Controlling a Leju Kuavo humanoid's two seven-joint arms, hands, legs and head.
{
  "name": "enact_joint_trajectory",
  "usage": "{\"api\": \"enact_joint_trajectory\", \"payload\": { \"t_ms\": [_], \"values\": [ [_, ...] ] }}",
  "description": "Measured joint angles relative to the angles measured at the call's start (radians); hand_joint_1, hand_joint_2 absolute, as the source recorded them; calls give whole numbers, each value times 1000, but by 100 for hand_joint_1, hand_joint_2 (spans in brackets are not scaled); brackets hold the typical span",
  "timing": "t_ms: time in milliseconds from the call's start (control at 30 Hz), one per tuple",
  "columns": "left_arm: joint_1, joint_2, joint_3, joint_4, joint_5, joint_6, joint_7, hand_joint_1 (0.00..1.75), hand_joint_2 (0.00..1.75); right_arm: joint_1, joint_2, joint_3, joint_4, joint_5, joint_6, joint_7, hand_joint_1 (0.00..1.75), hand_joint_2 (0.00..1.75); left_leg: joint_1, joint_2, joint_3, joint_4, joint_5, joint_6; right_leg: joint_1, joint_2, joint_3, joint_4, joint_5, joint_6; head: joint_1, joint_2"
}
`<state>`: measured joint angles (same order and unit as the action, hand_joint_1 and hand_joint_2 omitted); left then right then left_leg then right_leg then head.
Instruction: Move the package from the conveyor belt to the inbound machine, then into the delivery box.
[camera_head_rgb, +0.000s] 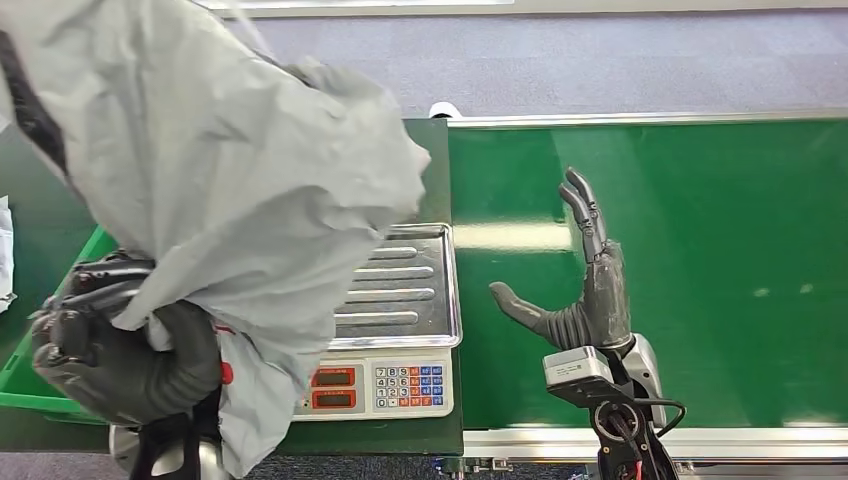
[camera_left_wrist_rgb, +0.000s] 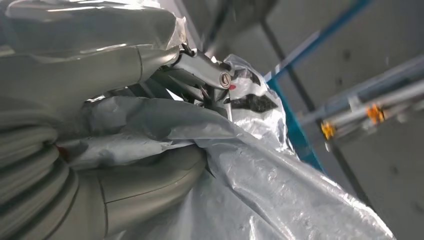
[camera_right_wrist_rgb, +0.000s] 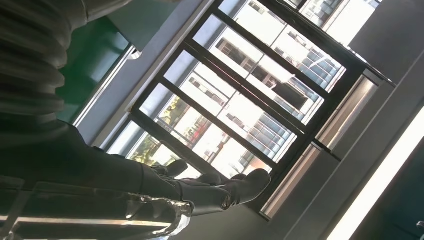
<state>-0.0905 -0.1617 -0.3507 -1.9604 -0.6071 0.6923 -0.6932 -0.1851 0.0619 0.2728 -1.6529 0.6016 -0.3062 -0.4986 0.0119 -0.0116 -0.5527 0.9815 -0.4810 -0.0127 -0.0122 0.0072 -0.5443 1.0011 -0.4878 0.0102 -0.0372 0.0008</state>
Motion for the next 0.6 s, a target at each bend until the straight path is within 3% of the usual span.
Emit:
{"api": "enact_joint_trajectory", "payload": {
  "t_ms": [100, 233, 300, 600],
  "values": [
    [-6, -20, 87, 41, -73, 0, 81, 175, 175, 0, -3, 3, 0, 0, -18, 0, 0, 175, 0, 0, 1, 0, 0, 0, 0, 0, 0, 0, 0, 0, 0, 0],
    [-43, -14, 183, 156, -181, -1, 331, 175, 175, 2, -3, 6, 0, 16, -28, 8, 0, 175, 0, 0, 1, 0, 0, 0, 0, 0, 1, 0, 0, 0, 0, 0],
    [-63, -12, 232, 214, -200, -1, 400, 175, 175, 2, -2, 8, 0, 24, -27, 16, 0, 175, 0, 0, 1, 0, 0, 0, 0, 0, 0, 0, 0, 0, 0, 0],
    [-142, -43, 479, 398, -227, 0, 408, 175, 175, -14, 0, 26, 7, 30, -27, 32, 0, 175, 0, 0, 0, 0, 0, 0, 0, 0, 0, 0, 0, 0, 0, 0]
  ]
}}
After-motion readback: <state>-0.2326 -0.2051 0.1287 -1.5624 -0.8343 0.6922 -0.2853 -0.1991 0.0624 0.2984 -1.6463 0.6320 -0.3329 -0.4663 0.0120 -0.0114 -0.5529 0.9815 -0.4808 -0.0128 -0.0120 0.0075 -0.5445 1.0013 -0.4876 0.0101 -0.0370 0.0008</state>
